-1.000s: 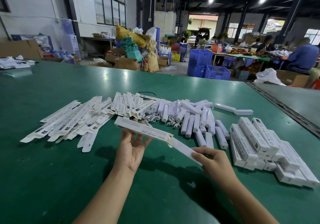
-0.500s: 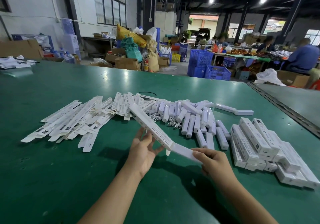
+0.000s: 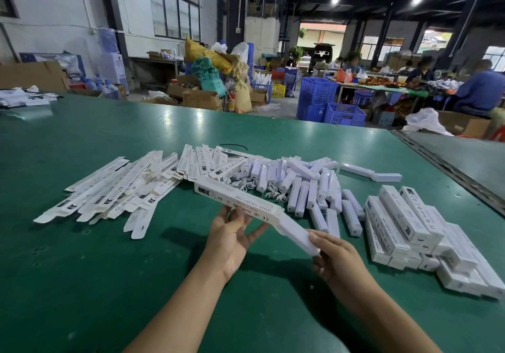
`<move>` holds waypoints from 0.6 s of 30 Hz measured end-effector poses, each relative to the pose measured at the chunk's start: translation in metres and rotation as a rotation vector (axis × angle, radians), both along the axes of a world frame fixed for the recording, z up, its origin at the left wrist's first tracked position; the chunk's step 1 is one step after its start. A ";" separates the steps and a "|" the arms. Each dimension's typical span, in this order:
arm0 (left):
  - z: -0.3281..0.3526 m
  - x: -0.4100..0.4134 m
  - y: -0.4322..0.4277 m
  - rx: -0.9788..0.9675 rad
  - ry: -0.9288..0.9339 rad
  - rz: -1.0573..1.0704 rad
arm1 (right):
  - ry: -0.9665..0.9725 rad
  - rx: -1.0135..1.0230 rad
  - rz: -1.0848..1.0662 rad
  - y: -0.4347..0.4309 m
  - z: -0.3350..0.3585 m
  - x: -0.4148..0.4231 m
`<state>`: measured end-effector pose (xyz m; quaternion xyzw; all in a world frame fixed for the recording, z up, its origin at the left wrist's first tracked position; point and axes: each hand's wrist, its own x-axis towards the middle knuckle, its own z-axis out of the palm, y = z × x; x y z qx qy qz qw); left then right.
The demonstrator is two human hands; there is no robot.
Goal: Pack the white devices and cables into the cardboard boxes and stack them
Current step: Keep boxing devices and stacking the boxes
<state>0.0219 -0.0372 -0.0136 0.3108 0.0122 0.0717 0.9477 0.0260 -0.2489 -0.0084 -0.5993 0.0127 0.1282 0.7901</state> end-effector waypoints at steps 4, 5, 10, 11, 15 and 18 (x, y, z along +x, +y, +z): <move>0.003 -0.001 -0.001 0.056 0.008 0.016 | -0.003 -0.017 -0.018 0.000 0.003 0.000; 0.004 -0.002 -0.002 0.080 0.008 0.016 | 0.003 -0.021 -0.019 0.000 0.003 -0.001; 0.006 -0.009 -0.017 0.231 0.000 -0.051 | 0.037 0.101 0.049 0.004 0.006 -0.005; 0.005 -0.009 -0.021 0.242 0.001 -0.054 | 0.041 0.155 0.062 0.006 0.008 -0.006; 0.005 -0.009 -0.022 0.180 0.013 -0.028 | 0.070 0.311 -0.011 0.009 0.013 -0.008; 0.003 -0.008 -0.021 0.177 0.019 -0.016 | 0.073 0.335 -0.001 0.008 0.017 -0.010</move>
